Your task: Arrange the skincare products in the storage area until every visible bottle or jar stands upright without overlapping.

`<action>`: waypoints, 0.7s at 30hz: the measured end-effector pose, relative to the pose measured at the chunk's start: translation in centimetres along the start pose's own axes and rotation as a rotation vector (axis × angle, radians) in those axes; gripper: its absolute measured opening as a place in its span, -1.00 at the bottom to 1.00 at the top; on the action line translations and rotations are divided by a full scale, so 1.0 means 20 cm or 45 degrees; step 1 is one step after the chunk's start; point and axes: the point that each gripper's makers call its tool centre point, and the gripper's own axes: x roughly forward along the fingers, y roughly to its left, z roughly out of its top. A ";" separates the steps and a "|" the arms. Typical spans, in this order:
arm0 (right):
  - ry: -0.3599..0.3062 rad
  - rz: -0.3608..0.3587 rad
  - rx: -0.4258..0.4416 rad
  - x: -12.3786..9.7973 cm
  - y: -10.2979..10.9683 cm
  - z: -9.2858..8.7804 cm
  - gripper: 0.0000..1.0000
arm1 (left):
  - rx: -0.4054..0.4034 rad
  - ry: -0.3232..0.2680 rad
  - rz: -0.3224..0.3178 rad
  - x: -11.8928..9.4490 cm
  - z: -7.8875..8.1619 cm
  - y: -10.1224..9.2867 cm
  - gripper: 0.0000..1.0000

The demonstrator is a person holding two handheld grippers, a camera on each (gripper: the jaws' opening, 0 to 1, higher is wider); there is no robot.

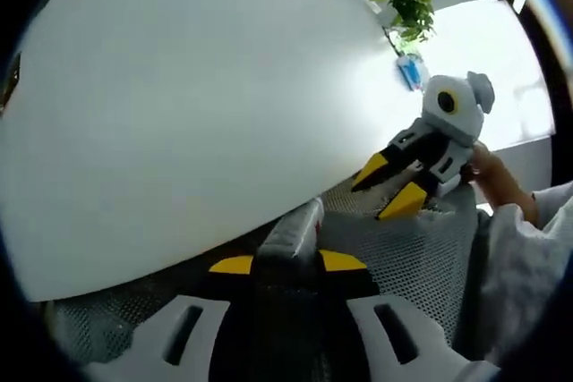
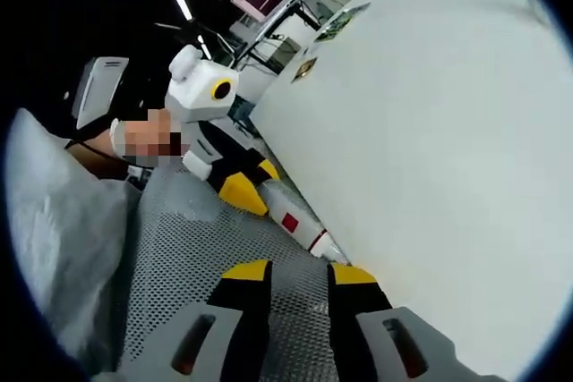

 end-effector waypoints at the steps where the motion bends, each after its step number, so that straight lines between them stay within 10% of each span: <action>1: 0.003 0.000 -0.001 0.00 0.00 0.00 -0.58 | 0.000 -0.003 0.000 0.01 0.00 -0.01 -0.50; 21: 0.034 -0.022 0.010 -0.04 -0.02 -0.05 -0.59 | 0.054 0.054 0.001 0.11 -0.02 -0.08 -0.61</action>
